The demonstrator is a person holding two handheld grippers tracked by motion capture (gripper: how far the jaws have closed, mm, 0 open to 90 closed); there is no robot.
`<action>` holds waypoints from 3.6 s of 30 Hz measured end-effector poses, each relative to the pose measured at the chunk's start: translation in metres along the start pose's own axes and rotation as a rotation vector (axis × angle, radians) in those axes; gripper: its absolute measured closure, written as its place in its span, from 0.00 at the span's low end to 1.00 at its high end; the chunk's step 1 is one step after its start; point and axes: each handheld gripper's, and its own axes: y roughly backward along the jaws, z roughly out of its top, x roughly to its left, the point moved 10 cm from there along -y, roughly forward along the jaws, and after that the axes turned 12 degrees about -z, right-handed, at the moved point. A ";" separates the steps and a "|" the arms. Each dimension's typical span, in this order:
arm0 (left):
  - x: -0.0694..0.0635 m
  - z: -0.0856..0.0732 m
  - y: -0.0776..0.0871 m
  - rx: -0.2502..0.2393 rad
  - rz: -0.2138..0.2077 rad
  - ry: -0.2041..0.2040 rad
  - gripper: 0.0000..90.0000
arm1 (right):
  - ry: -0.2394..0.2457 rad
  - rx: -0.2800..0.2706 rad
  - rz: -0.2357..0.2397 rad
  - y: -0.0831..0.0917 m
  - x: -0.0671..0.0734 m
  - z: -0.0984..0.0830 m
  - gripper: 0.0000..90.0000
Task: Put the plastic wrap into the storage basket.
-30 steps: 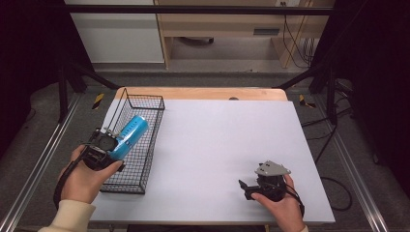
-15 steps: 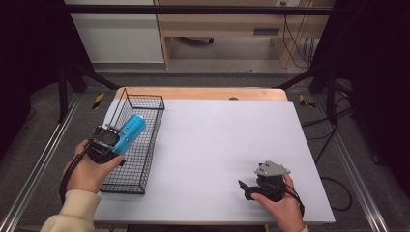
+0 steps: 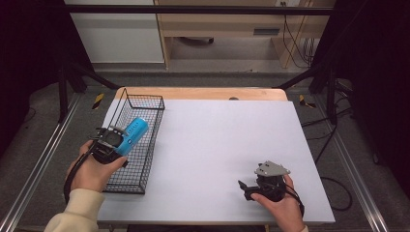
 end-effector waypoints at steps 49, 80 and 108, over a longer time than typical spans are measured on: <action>-0.002 0.001 -0.030 0.126 -0.033 -0.005 0.35 | 0.005 0.009 0.005 -0.001 0.002 -0.001 0.10; -0.008 0.013 -0.012 0.031 -0.027 -0.025 0.25 | 0.009 0.019 0.010 -0.001 0.003 -0.003 0.10; -0.027 0.033 0.022 -0.228 -0.031 -0.087 0.09 | -0.001 0.017 0.001 -0.001 0.001 -0.003 0.07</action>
